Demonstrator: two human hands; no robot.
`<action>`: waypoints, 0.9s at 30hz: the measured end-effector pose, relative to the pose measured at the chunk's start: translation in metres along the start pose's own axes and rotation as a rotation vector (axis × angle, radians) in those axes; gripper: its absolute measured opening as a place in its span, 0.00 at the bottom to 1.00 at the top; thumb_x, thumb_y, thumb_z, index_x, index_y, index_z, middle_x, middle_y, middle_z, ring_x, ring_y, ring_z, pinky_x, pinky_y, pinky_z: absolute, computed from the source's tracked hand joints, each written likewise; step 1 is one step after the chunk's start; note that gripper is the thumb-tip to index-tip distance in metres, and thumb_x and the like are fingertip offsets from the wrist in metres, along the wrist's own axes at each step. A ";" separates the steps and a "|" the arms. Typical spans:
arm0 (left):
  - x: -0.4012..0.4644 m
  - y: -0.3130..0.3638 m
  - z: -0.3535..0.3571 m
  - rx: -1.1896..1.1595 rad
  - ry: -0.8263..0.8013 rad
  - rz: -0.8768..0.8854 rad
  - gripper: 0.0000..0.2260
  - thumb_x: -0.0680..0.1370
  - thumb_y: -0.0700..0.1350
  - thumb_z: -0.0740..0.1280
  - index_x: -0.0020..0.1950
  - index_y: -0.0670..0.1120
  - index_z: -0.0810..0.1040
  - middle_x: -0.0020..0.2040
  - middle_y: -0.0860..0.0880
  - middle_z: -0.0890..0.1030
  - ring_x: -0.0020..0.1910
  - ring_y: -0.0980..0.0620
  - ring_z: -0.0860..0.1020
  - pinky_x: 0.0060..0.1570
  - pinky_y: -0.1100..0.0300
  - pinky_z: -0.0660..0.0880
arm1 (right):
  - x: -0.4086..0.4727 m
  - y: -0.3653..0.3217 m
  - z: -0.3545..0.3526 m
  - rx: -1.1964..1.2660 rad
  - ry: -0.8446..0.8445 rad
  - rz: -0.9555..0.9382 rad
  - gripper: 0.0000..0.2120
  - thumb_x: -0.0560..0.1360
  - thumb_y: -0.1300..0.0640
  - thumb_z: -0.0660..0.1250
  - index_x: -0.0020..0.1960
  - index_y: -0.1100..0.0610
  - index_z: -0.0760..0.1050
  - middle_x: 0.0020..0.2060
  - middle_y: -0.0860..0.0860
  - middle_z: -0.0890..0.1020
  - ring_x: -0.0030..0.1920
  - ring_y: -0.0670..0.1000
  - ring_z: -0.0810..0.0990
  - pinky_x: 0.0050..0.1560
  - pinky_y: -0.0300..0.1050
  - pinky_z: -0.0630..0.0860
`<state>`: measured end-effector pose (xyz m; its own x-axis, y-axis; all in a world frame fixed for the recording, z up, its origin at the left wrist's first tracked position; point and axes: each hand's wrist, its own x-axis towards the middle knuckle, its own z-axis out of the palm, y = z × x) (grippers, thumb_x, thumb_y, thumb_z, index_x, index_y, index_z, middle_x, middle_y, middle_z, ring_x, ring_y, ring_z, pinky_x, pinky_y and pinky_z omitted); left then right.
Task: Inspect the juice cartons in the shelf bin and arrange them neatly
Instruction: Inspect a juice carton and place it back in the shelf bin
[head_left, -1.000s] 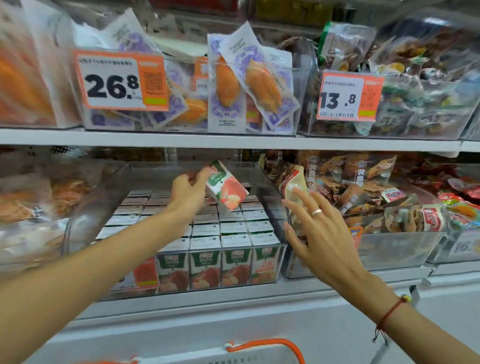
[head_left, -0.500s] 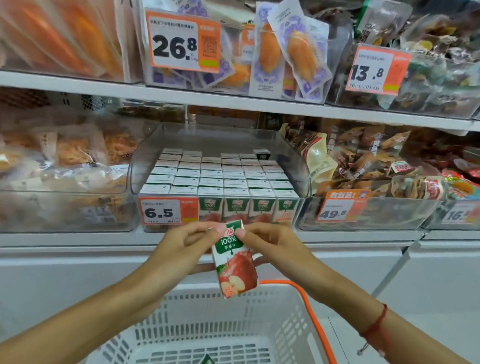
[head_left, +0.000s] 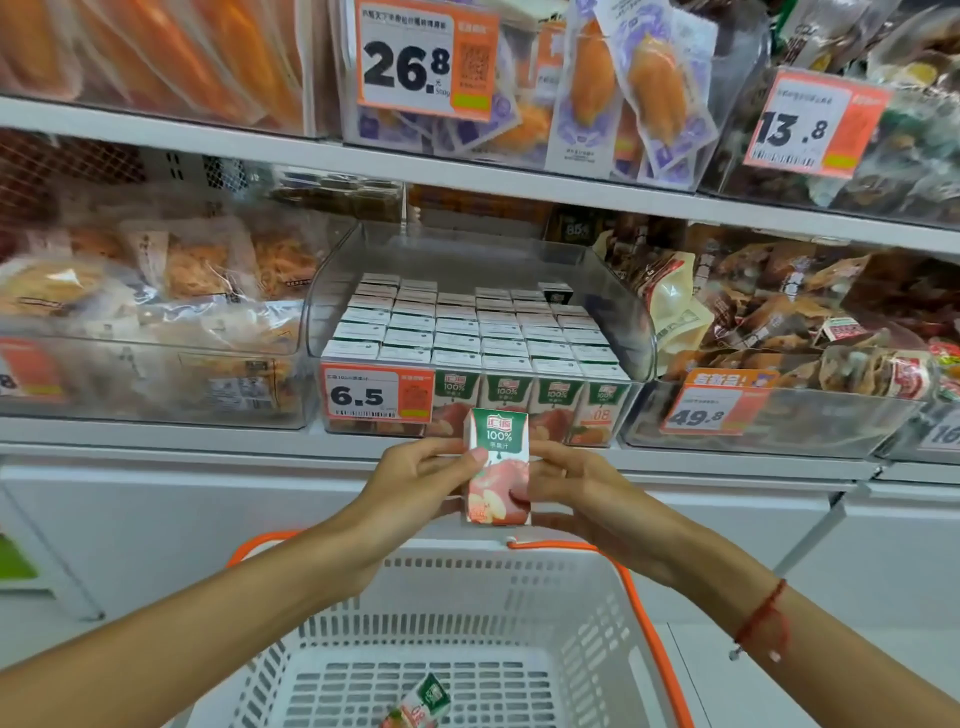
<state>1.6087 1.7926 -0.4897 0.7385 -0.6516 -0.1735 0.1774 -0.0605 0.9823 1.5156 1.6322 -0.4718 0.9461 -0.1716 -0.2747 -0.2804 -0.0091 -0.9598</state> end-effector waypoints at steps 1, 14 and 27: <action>0.000 0.000 0.000 -0.019 0.003 0.005 0.08 0.79 0.47 0.67 0.57 0.49 0.80 0.47 0.54 0.86 0.47 0.58 0.84 0.43 0.69 0.79 | 0.000 0.001 0.000 -0.016 -0.018 -0.008 0.21 0.75 0.68 0.67 0.66 0.53 0.75 0.53 0.52 0.84 0.53 0.49 0.83 0.56 0.44 0.79; 0.004 -0.004 -0.005 0.104 0.069 -0.004 0.07 0.70 0.51 0.76 0.46 0.54 0.84 0.40 0.58 0.86 0.41 0.64 0.83 0.34 0.74 0.75 | 0.004 0.020 0.009 -0.504 0.275 -0.275 0.36 0.62 0.54 0.82 0.67 0.42 0.71 0.46 0.43 0.80 0.44 0.46 0.80 0.44 0.38 0.81; 0.001 0.007 -0.006 0.297 0.053 0.040 0.13 0.59 0.58 0.80 0.39 0.55 0.85 0.38 0.59 0.85 0.37 0.66 0.82 0.31 0.73 0.73 | 0.003 0.010 -0.001 -0.168 0.222 -0.156 0.10 0.78 0.49 0.66 0.48 0.57 0.77 0.36 0.52 0.86 0.34 0.50 0.84 0.37 0.39 0.80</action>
<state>1.6142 1.7963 -0.4833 0.7754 -0.6180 -0.1298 -0.0446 -0.2587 0.9649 1.5159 1.6310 -0.4825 0.9264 -0.3662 -0.0878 -0.1747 -0.2115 -0.9616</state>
